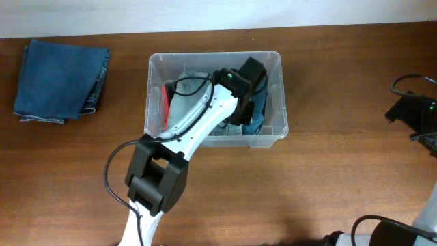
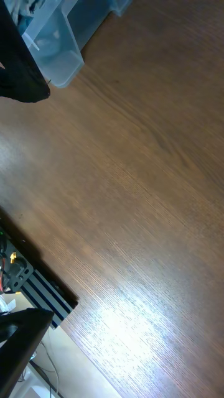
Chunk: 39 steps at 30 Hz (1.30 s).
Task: Pack container
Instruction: 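Press the jeans down flat inside the bin with the left gripper, then move the left gripper left onto the dark blue denim at top left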
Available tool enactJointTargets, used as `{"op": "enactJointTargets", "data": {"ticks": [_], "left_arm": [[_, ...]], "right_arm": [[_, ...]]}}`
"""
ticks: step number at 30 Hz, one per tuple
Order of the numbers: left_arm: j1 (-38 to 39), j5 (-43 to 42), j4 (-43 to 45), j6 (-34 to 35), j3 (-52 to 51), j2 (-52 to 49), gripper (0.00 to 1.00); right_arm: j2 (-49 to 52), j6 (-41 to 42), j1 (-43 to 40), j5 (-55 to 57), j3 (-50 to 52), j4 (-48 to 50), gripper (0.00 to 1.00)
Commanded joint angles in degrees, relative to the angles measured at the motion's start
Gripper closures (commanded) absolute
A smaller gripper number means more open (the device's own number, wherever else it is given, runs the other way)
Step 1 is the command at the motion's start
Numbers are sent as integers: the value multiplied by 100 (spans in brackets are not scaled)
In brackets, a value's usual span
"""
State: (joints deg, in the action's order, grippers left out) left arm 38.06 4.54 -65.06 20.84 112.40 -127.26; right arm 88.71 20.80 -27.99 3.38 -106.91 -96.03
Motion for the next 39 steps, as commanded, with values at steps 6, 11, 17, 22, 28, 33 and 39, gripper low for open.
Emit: {"op": "enactJointTargets", "data": {"ticks": [6,11,17,22,28,33,39], "left_arm": [[-48,140,-37,33,-92,120,83],[-232,186,-450,-144,796,566,74],[-765,496,-1167,-140,1215,1506,24],[-1716,494,-1556,-129,1215,2100,1],[-3204,501,-1631,127,1182,2197,1],[-4393,496,-831,321,1019,2184,1],[-5189,470,-122,531,901,1764,36]], "right_arm": [[-22,31,-24,11,-11,0,2],[-22,31,-26,9,-11,0,2],[-22,31,-26,9,-11,0,1],[-22,31,-24,9,-11,0,2],[-22,31,-26,11,-11,0,2],[-22,31,-24,11,-11,0,2],[-20,31,-26,9,-11,0,2]]}}
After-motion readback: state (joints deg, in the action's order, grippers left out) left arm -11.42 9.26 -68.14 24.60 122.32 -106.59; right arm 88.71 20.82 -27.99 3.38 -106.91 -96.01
